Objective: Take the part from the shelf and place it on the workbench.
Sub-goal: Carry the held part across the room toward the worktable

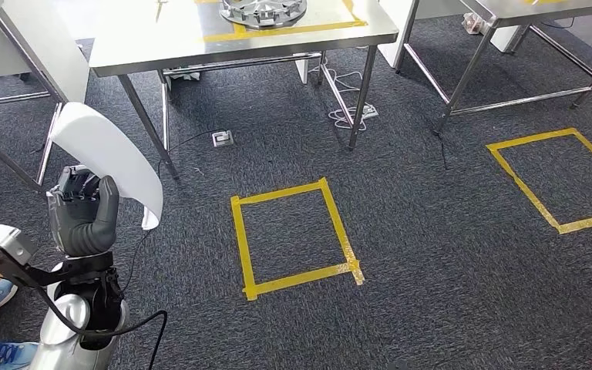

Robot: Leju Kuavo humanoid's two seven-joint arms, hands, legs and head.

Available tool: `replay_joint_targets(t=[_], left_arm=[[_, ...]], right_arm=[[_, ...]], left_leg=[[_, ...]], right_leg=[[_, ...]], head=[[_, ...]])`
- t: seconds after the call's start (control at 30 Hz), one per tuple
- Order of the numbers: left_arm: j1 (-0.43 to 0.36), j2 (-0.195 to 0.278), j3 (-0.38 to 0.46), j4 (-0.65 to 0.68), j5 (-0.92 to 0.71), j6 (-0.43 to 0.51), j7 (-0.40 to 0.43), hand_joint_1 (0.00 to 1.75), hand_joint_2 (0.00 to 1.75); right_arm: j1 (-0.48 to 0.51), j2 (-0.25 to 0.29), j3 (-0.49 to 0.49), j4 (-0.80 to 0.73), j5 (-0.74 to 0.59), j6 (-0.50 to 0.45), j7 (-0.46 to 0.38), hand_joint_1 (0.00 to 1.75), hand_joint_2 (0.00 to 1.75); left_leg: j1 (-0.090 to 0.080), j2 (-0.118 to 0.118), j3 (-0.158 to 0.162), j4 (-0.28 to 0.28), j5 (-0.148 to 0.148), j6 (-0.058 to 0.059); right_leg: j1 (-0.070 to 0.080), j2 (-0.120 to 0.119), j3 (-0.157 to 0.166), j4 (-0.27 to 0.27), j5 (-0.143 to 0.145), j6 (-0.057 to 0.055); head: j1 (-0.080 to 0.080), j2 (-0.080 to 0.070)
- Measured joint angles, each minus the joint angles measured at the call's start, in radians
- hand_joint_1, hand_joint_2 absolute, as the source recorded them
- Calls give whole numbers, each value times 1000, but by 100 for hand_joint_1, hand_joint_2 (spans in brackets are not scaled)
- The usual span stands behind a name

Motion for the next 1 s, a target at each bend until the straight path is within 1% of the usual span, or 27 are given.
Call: replay_joint_targets(t=[0.03,0.07,0.1,0.13,0.17,0.2,0.23,0.27,0.3,0.33,0.37,0.4,0.47,0.53,0.57,0.6,0.67,0.7,0.73,0.77,0.8,0.83,0.87,0.9,0.93,0.97,1.0], left_arm=[[-3,0,0,0,0,0,0,175,175],[-5,-1,0,1,0,0,0,175,175],[-8,-1,0,2,0,0,-1,175,175],[-9,-2,0,4,0,0,-1,175,175],[-8,-3,0,6,0,0,-1,175,175],[-8,-3,0,7,0,0,-1,175,175],[-8,-4,0,8,0,0,-1,175,175],[-8,-5,0,9,0,0,-1,175,175],[-8,-5,0,9,0,0,-1,175,175],[-9,-6,0,9,0,0,-1,175,175],[-9,-6,0,9,0,0,-1,175,175],[-9,-6,0,9,0,0,0,175,175],[-9,-6,0,10,0,0,0,175,175],[-11,-7,0,10,0,0,0,175,175],[-12,-7,0,10,0,0,0,175,175],[-13,-7,0,10,0,-1,0,175,175],[-14,-7,0,12,-1,-2,0,175,175],[-14,-7,-1,14,-1,-2,1,175,175],[-14,-7,-1,16,-1,-2,2,175,175],[-14,-7,-1,18,-2,-2,2,175,175],[-15,-7,-1,18,-2,-2,3,175,175],[-16,-7,-1,19,-3,-2,4,175,175],[-17,-7,-1,19,-4,-2,6,175,175],[-17,-7,-1,18,-7,-2,7,175,175],[-18,-6,0,18,-10,-2,10,175,175],[-17,-6,0,17,-13,-1,12,175,175],[-17,-6,1,15,-16,0,14,175,175]], right_arm=[[0,0,0,0,-1,0,0,0,0],[0,0,0,0,-2,0,-1,0,0],[1,0,0,0,-3,0,-1,0,0],[3,0,0,0,-4,0,-1,0,0],[5,-1,0,0,-5,0,-1,0,0],[8,-1,0,0,-7,0,-1,0,0],[10,-1,0,0,-8,0,-1,0,0],[10,-1,0,0,-9,0,-1,0,0],[10,-1,0,0,-10,0,-1,0,0],[10,-2,0,0,-10,0,-1,0,0],[10,-3,0,0,-10,0,-2,0,0],[10,-3,0,0,-10,0,-2,0,0],[11,-3,0,1,-10,0,-2,0,0],[11,-2,0,1,-11,-1,-2,0,0],[10,-1,0,1,-12,-3,-2,0,0],[10,0,0,1,-14,-5,-2,0,0],[11,1,0,1,-16,-8,-3,0,0],[12,2,0,1,-18,-9,-3,0,0],[14,2,0,1,-19,-9,-3,0,0],[15,3,0,1,-20,-9,-4,0,0],[16,4,0,1,-20,-9,-4,0,0],[17,6,0,1,-21,-9,-5,0,0],[17,8,0,1,-21,-9,-5,0,0],[17,9,0,1,-21,-9,-6,0,0],[18,10,0,1,-20,-9,-6,0,0],[19,12,0,1,-20,-9,-7,0,0],[21,12,0,2,-19,-9,-7,0,0]], left_leg=[[0,0,5,-5,0,10],[-1,1,9,-8,0,18],[-5,1,11,-8,-3,25],[-9,0,12,-8,-5,29],[-13,-1,14,-8,-7,32],[-17,-3,16,-7,-10,34],[-19,-4,21,-7,-13,34],[-21,-6,26,-7,-17,34],[-23,-6,31,-6,-21,32],[-25,-6,35,-5,-25,30],[-27,-7,36,-4,-29,26],[-29,-7,36,-2,-33,23],[-31,-7,37,0,-38,15],[-26,-6,33,10,-49,6],[-24,-5,23,34,-65,0],[-21,-5,2,79,-89,-6],[-15,-4,-65,212,-146,-17],[-12,-4,-97,267,-161,-20],[-11,-4,-116,290,-156,-22],[-10,-4,-114,274,-131,-22],[-10,-4,-93,219,-91,-20],[-10,-4,-62,146,-50,-16],[-12,-3,-32,81,-23,-11],[-15,-2,-9,36,-10,-5],[-19,-2,3,15,-10,0],[-22,-2,6,11,-15,5],[-21,-2,10,6,-14,11]], right_leg=[[-1,-2,-15,32,-15,-2],[-1,-3,-44,87,-37,-7],[1,-4,-84,160,-62,-13],[2,-4,-126,232,-84,-16],[3,-4,-159,284,-95,-16],[4,-4,-175,299,-90,-13],[5,-4,-168,268,-69,-7],[6,-4,-143,203,-36,-2],[8,-5,-111,128,-1,1],[11,-5,-84,64,26,0],[13,-5,-65,24,43,-4],[15,-5,-57,8,49,-11],[20,-4,-53,4,52,-22],[15,-3,-49,1,51,-32],[11,-2,-45,-1,50,-37],[8,-2,-40,-2,48,-42],[10,-2,-35,-2,43,-50],[11,-2,-32,-2,41,-52],[12,-1,-29,-2,38,-53],[12,0,-25,-2,36,-52],[12,1,-20,-2,32,-51],[12,2,-14,-2,29,-49],[15,4,-10,-2,26,-45],[17,4,-9,-1,23,-41],[19,5,-9,-2,21,-37],[20,4,-10,-2,21,-31],[19,3,-10,-3,20,-26]], head=[[1,0],[2,0],[3,0],[4,0],[4,0],[4,0],[4,0],[4,0],[4,0],[4,0],[4,0],[3,0],[2,0],[2,0],[1,0],[1,0],[0,0],[0,0],[0,0],[0,0],[0,0],[0,0],[1,0],[1,0],[1,0],[1,0],[1,0]])
